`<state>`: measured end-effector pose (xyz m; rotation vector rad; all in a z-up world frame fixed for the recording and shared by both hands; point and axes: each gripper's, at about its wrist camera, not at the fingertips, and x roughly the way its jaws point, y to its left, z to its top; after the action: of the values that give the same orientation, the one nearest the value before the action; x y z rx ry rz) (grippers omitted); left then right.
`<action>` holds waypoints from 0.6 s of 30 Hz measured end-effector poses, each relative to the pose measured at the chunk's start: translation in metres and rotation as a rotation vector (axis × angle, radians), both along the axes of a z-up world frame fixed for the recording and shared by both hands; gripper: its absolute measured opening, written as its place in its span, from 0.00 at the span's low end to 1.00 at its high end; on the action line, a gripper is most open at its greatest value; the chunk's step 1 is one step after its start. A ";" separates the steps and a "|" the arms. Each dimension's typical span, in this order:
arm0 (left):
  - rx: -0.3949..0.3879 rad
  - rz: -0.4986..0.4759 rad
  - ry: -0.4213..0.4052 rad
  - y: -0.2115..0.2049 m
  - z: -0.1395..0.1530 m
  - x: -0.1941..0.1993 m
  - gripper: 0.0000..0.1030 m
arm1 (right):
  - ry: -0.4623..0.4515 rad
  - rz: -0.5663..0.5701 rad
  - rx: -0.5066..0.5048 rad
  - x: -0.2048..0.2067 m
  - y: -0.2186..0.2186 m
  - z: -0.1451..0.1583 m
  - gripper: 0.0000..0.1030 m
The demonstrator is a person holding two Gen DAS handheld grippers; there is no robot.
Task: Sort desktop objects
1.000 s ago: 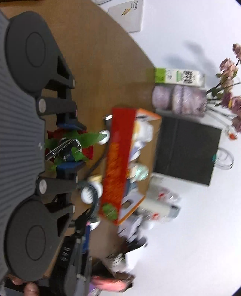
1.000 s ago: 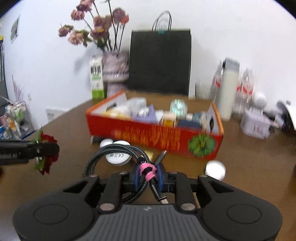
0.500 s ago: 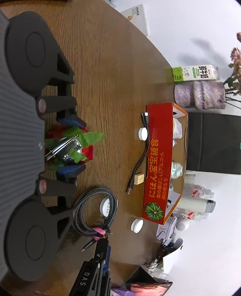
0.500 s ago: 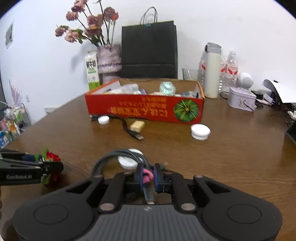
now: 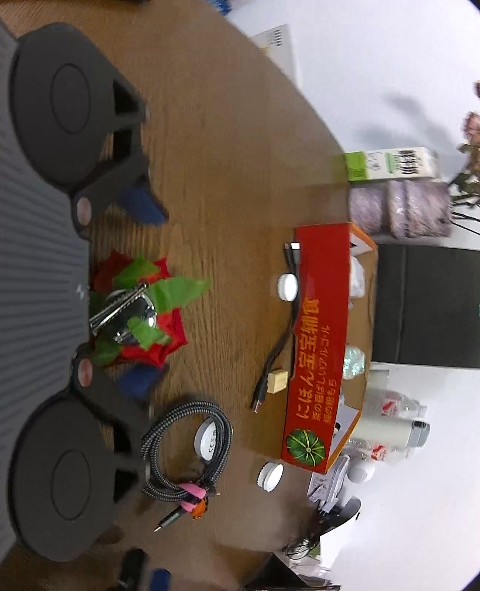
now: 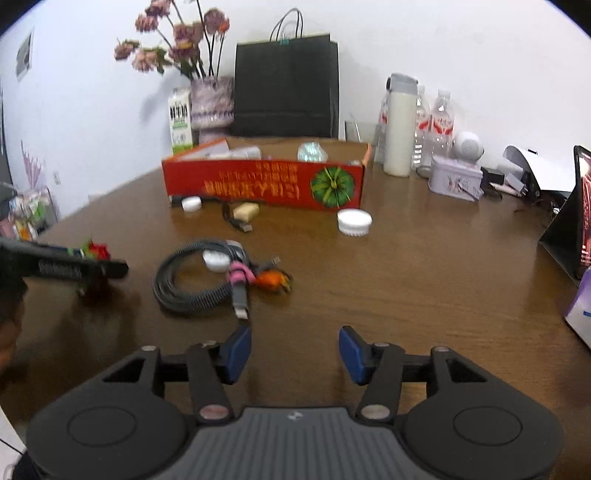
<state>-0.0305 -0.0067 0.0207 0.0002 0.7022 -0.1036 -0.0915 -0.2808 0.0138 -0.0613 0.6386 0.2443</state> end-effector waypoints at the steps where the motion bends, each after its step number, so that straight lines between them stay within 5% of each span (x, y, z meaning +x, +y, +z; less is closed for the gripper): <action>1: 0.012 0.002 -0.013 0.001 0.000 0.000 0.50 | 0.016 0.002 0.000 0.004 0.000 -0.004 0.50; 5: 0.039 -0.009 -0.020 -0.002 0.001 -0.001 0.38 | 0.024 0.024 -0.016 0.017 0.009 -0.007 0.51; 14: 0.020 -0.023 -0.046 -0.005 0.013 -0.004 0.35 | 0.034 0.056 0.002 0.069 0.031 -0.008 0.52; 15: 0.019 -0.027 -0.054 -0.006 0.014 -0.004 0.35 | 0.032 0.057 0.003 0.073 0.033 -0.008 0.45; 16: 0.018 -0.026 -0.055 -0.006 0.014 -0.004 0.35 | 0.027 0.074 -0.007 0.076 0.038 -0.008 0.24; 18: 0.018 -0.019 -0.045 -0.007 0.015 -0.002 0.35 | 0.033 0.097 -0.003 0.079 0.043 -0.006 0.18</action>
<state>-0.0323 -0.0140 0.0358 0.0263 0.6577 -0.1157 -0.0124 -0.2375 0.0075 -0.0910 0.6697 0.3390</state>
